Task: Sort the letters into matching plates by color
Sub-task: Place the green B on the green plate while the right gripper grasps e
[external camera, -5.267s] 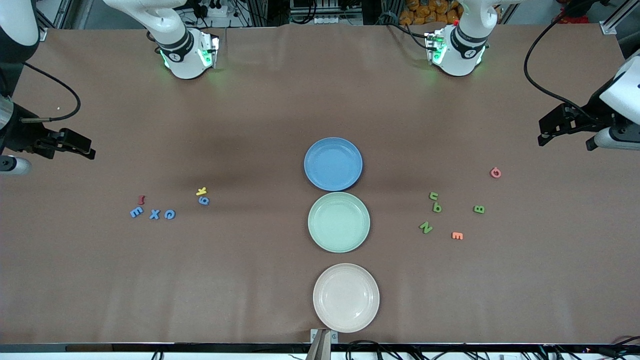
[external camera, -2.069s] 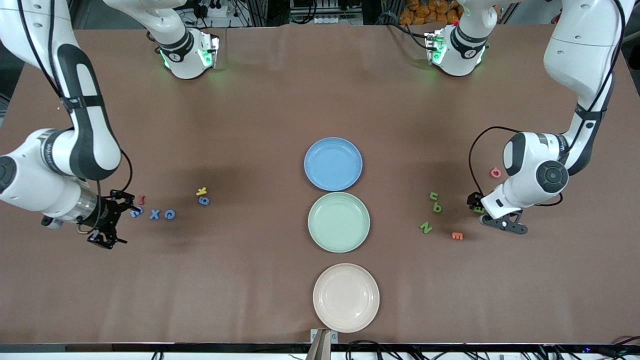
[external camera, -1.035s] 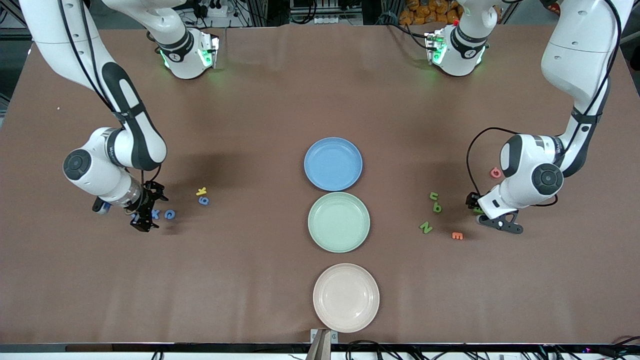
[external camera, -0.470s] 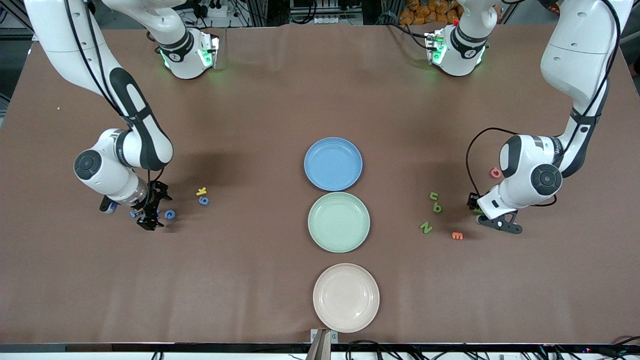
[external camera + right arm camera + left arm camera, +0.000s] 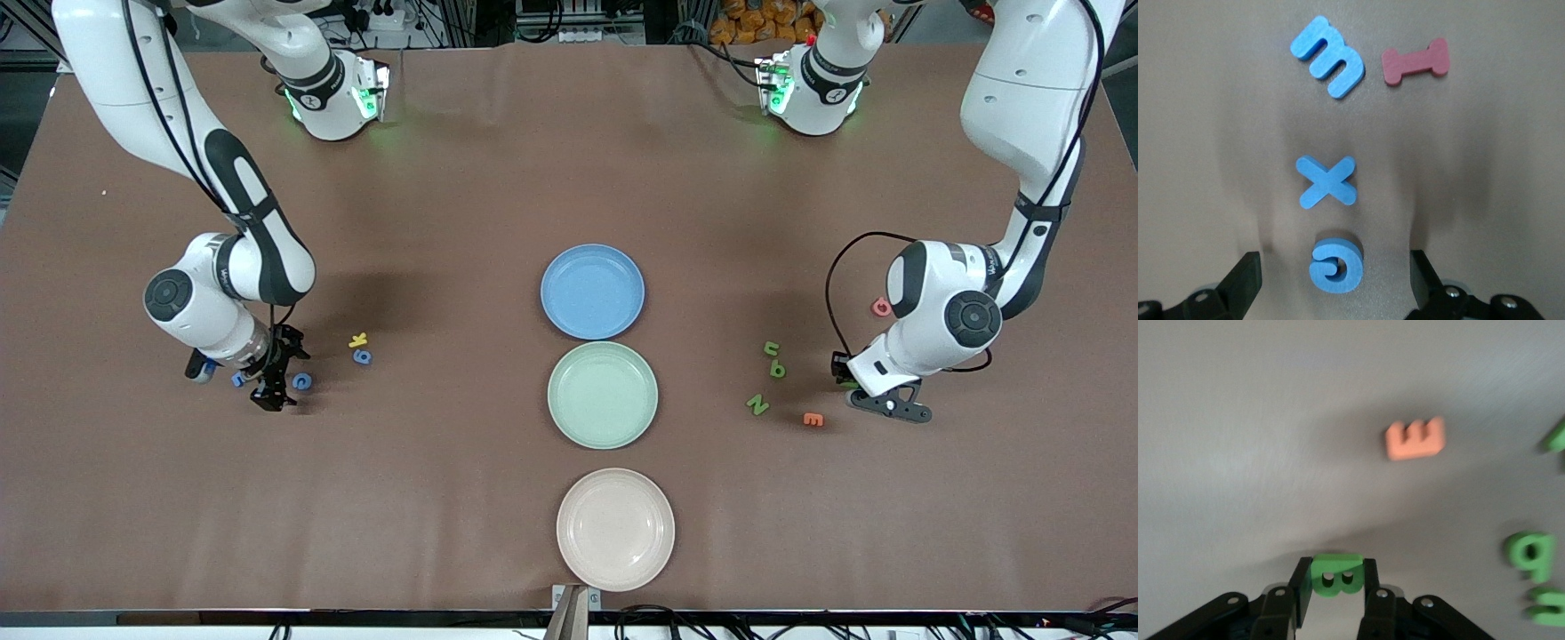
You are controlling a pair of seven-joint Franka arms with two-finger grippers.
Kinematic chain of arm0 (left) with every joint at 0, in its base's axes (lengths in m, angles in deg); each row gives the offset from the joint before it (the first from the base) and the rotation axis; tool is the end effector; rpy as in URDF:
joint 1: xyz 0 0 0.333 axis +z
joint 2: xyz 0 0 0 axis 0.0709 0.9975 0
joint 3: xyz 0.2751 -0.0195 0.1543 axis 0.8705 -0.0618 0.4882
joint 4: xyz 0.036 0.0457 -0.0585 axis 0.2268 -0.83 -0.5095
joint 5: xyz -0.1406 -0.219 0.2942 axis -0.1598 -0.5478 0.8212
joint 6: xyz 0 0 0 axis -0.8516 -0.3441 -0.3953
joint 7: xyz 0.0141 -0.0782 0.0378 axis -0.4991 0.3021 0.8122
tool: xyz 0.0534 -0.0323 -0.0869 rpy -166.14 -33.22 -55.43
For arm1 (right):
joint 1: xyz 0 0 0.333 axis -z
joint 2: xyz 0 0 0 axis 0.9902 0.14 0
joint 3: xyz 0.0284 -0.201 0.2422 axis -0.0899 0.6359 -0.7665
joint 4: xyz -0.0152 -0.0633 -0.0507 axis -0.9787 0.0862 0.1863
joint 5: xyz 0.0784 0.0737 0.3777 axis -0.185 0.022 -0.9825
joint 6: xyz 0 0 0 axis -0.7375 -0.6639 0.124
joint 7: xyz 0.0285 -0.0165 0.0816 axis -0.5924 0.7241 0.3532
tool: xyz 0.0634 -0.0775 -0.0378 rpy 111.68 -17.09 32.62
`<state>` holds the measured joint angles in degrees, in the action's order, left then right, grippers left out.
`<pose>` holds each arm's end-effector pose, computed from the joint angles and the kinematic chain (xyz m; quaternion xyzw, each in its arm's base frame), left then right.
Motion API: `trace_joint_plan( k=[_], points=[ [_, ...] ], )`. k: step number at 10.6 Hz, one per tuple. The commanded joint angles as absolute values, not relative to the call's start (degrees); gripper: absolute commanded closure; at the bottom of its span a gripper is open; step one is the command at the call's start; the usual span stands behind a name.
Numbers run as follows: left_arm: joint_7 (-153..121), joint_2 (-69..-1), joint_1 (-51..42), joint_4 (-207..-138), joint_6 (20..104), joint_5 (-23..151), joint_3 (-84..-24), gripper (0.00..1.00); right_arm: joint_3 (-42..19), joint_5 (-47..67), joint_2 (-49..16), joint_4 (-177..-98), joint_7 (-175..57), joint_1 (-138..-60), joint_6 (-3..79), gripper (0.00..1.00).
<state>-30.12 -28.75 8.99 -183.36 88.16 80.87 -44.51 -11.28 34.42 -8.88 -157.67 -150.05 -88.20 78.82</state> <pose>0.6239 -0.0392 0.1991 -0.9898 0.1425 -0.0051 0.0020 0.5935 -0.0008 0.1718 -0.6732 0.7373 -0.0222 0.0528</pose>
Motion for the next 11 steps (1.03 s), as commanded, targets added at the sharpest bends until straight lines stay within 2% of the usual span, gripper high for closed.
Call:
trace_joint_plan(
  k=[1, 4, 5, 8, 11],
  points=[
    [-28.3, -32.4, 9.0, -180.9, 86.8, 81.6, -51.1, 1.0, -11.2, 34.1, -7.9, -157.5, -148.4, -88.8, 80.5, 0.14],
    [-27.5, -28.4, 6.8, -172.4, 86.9, 79.5, -57.5, 1.0, -11.2, 34.1, -7.4, -157.5, -146.3, -88.8, 80.6, 0.43],
    [-25.8, -26.2, 4.3, -169.9, 86.9, 78.5, -57.6, 1.0, -11.2, 34.1, -7.4, -157.5, -146.0, -88.8, 80.6, 0.55],
    [-15.4, -21.7, -7.2, -164.8, 87.0, 79.0, -56.1, 1.0, -11.2, 34.1, -6.9, -157.5, -145.4, -89.2, 80.6, 0.68],
    [-5.6, -16.9, -21.0, -159.0, 87.7, 78.7, -45.6, 1.0, -11.2, 34.1, -6.9, -157.4, -145.1, -89.2, 80.6, 0.7]
  ],
)
